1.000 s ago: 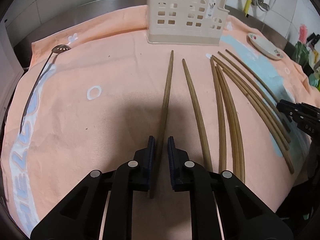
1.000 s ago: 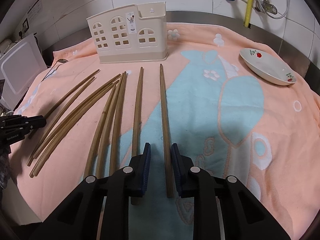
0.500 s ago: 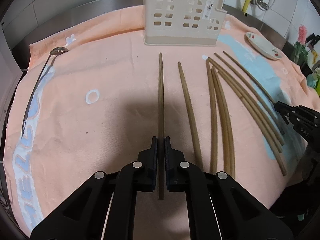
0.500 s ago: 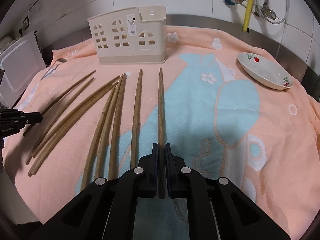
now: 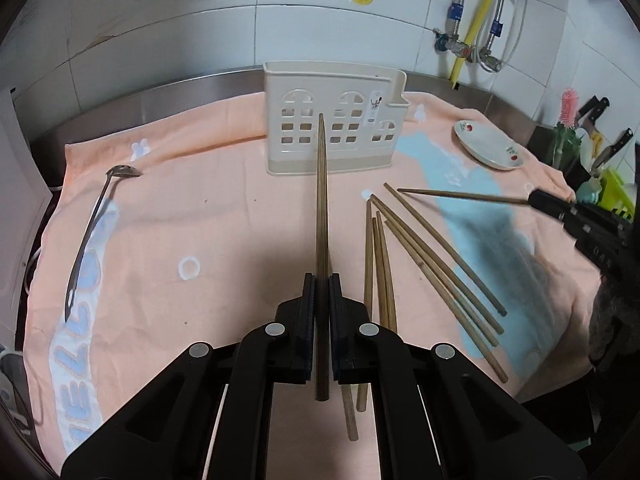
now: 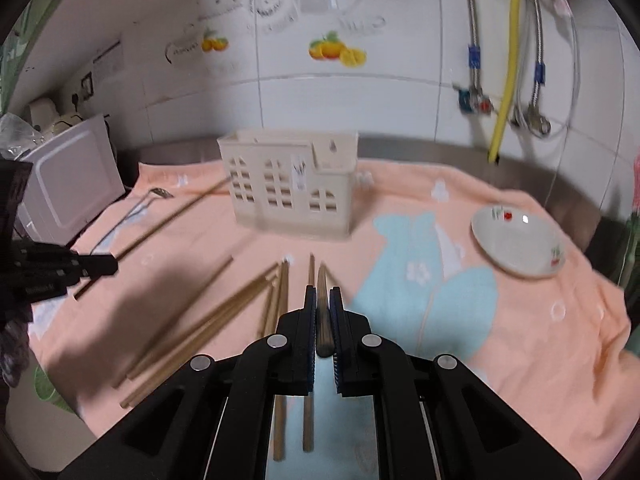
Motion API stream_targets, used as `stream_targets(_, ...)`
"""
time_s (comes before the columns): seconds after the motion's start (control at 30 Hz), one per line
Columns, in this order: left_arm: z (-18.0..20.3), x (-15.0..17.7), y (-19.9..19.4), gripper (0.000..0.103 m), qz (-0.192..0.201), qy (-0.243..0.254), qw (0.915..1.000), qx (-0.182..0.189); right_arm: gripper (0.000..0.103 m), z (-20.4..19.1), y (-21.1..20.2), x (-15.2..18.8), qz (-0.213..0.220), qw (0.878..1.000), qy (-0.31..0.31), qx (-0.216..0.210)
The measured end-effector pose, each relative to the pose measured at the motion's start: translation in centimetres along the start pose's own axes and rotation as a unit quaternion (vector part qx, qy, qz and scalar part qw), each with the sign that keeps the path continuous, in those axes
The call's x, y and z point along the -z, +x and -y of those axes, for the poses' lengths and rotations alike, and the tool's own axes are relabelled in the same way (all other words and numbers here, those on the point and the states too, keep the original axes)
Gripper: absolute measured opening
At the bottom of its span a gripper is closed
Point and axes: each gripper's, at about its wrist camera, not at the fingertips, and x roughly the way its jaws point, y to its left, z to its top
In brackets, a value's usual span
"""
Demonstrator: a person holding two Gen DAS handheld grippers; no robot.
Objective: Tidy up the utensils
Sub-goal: 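Close the left tool on one chopstick while the right tool grasps another, then lift the left tool's chopstick toward the white caddy while the right tool carries its own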
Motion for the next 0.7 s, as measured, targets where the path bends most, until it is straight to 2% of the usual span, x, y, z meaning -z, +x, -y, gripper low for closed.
stream_targets(0.17,-0.5,1.3,1.0,0.005,-0.024,-0.012,0.9996,-0.002,0.007,-0.5,-0.3,0.0,0.005,1.0,0.004,-0.004)
stream_targets(0.3,-0.7,1.5,0.8,0.005,-0.019,-0.017,0.9996,0.01,0.007,-0.8,-0.2,0.3,0.001,1.0,0.005,-0.006)
stream_targets(0.43,-0.8,2.0,1.7,0.005,-0.031,-0.019,0.9993,0.004,0.007,-0.7,-0.1,0.4,0.003,1.0,0.009,-0.008)
stream_targets(0.7,-1.2,2.7,1.7,0.005,-0.025,-0.024,0.9993,-0.016,0.007,-0.5,0.1,0.8,-0.002,1.0,0.015,-0.009)
